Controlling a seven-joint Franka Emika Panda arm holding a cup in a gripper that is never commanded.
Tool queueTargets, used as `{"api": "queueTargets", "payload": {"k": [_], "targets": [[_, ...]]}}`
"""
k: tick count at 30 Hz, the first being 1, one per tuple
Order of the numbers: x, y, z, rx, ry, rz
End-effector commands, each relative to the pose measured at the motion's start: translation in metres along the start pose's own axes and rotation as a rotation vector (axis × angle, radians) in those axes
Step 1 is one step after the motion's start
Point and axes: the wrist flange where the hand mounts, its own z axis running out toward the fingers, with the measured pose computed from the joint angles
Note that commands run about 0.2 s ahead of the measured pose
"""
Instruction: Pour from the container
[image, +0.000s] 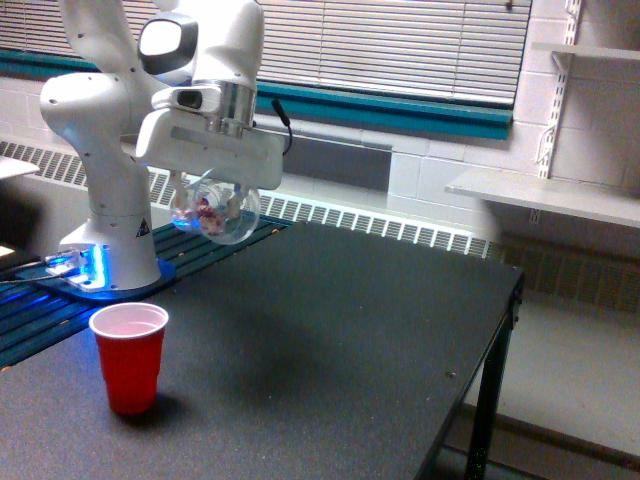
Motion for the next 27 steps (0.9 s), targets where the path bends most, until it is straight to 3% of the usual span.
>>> {"api": "queueTargets", "payload": {"k": [1, 17, 27], "targets": [[0.006, 0.009, 0.008, -0.059, 0.006, 0.080], [0.001, 0.025, 0.035, -0.182, -0.030, 0.163], [0.002, 0.022, 0.047, -0.243, -0.024, 0.182]]}}
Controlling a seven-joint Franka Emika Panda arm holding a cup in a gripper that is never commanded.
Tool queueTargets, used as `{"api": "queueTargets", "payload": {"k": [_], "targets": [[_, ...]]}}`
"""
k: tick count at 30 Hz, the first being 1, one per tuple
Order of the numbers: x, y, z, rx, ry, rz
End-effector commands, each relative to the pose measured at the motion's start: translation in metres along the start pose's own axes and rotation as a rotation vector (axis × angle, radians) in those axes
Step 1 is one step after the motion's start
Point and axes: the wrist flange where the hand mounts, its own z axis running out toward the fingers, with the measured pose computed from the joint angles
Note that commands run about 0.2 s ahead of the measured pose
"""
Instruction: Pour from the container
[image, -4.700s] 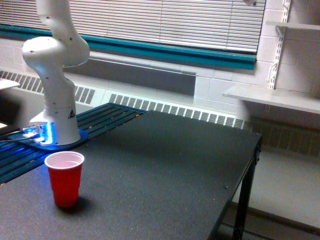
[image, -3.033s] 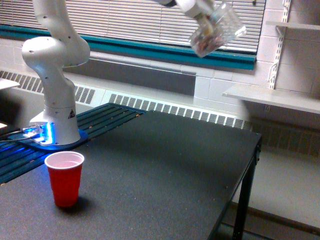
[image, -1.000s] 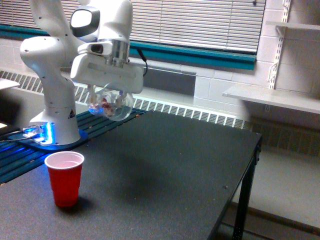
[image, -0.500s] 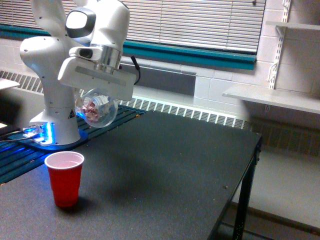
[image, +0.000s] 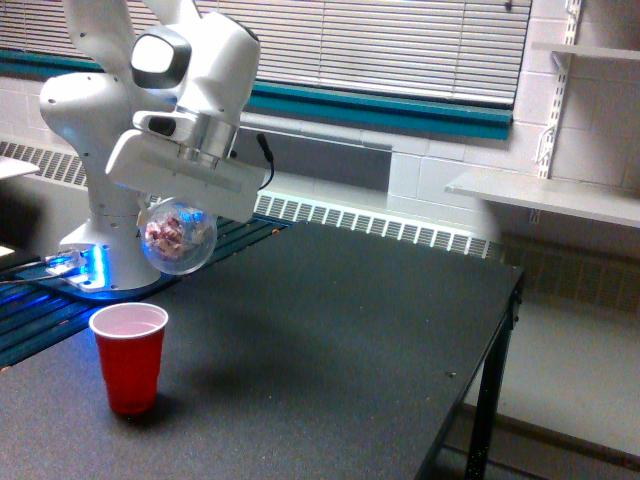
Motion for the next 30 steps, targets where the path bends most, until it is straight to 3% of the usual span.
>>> {"api": "queueTargets", "payload": {"k": [1, 22, 30], "targets": [[0.002, -0.004, 0.005, -0.031, 0.009, 0.051], [0.008, 0.014, 0.024, -0.115, 0.009, 0.122], [0.008, 0.014, 0.029, -0.160, 0.008, 0.113]]}}
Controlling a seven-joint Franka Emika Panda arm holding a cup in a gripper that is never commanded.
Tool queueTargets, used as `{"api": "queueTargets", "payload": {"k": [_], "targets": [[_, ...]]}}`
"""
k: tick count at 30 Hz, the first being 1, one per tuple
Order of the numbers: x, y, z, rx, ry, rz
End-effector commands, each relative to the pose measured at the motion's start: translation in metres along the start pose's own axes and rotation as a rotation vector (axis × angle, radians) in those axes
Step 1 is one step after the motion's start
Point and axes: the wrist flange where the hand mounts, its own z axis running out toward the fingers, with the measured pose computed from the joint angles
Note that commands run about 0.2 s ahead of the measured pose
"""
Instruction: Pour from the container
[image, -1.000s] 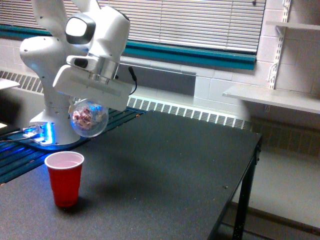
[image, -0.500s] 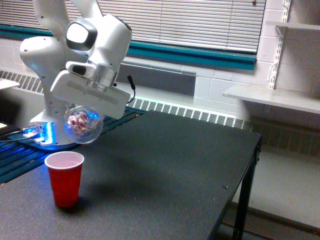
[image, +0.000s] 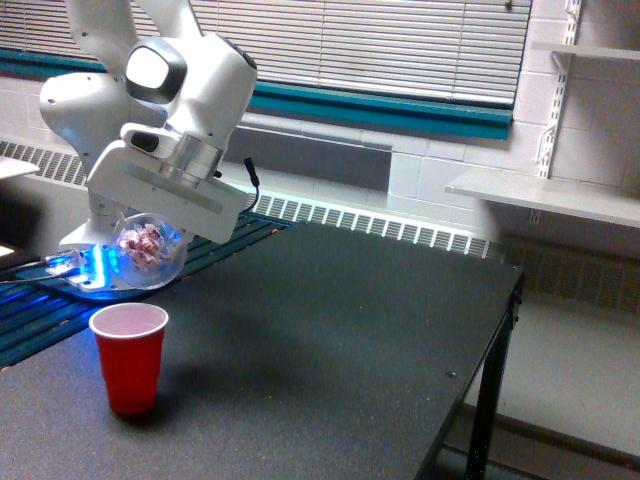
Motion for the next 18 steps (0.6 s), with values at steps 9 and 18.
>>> {"api": "queueTargets", "payload": {"k": [9, 18], "targets": [[0.005, -0.007, 0.015, -0.076, -0.004, 0.007], [0.006, -0.019, 0.024, -0.106, -0.012, -0.017]]}}
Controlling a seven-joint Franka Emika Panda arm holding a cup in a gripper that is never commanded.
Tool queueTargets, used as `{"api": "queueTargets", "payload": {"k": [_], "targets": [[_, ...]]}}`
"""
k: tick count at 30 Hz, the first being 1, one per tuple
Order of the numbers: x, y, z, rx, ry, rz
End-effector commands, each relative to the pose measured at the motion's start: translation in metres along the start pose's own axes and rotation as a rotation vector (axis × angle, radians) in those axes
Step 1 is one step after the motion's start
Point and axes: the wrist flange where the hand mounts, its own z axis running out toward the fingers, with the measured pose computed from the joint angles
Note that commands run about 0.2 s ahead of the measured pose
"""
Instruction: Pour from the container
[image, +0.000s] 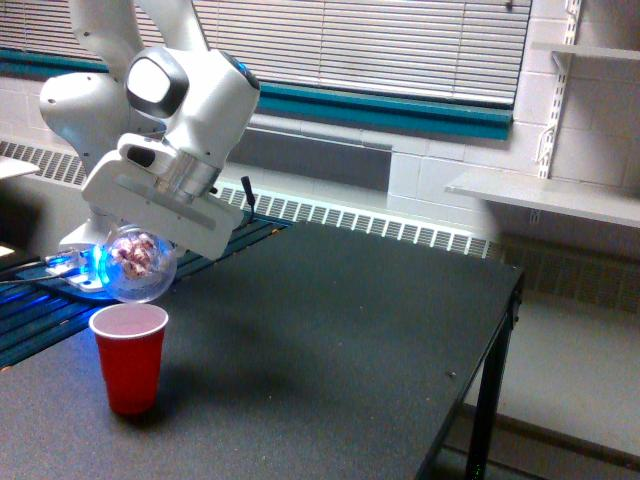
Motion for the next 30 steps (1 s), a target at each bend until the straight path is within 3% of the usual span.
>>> {"api": "queueTargets", "payload": {"k": [1, 13, 30], "targets": [[0.0017, -0.0096, 0.0023, -0.018, -0.001, -0.018], [0.0007, -0.0195, 0.0047, -0.040, 0.012, -0.029], [0.0046, -0.0107, 0.0036, -0.082, 0.003, -0.036]]}}
